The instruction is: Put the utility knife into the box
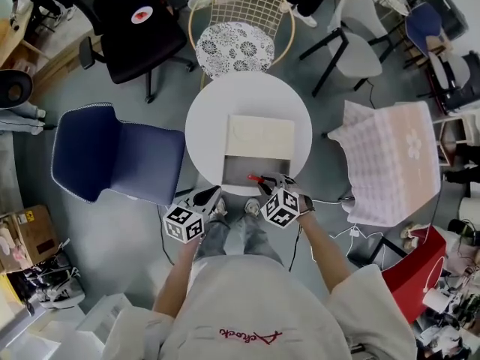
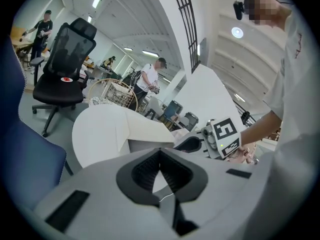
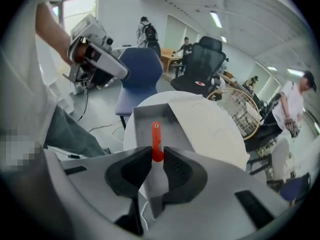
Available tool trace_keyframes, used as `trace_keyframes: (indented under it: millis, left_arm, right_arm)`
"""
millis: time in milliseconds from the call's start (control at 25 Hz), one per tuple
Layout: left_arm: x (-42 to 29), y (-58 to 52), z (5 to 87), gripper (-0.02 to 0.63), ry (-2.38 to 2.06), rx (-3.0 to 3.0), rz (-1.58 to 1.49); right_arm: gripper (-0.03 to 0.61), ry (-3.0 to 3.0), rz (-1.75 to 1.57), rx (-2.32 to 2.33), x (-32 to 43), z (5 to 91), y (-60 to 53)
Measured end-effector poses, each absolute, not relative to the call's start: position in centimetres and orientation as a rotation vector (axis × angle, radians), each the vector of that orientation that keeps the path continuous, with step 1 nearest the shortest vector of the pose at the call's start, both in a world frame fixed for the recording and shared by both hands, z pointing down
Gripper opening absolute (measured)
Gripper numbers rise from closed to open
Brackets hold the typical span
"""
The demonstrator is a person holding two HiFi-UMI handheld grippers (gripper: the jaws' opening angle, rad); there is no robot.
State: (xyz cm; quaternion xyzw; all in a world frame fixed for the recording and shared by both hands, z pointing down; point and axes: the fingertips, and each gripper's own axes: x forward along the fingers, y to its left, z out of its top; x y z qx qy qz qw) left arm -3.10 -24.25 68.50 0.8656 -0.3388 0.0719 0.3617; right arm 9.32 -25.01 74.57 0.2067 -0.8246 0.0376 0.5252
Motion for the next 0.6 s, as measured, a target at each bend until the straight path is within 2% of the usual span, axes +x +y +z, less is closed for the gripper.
trace_keyframes:
  millis: [160, 600]
  left_arm:
    - [-3.7, -23.9, 68.8, 0.011, -0.893, 2.21, 0.173]
    - [-5.1, -24.2, 68.8, 0.011, -0.937, 2.175, 0.14]
  right_arm:
    - [0.081, -1.926, -0.035, 0.374, 8.8, 75.3, -25.6]
    - [0.081, -1.854, 0.059, 0.298, 8.3, 78.7, -26.5]
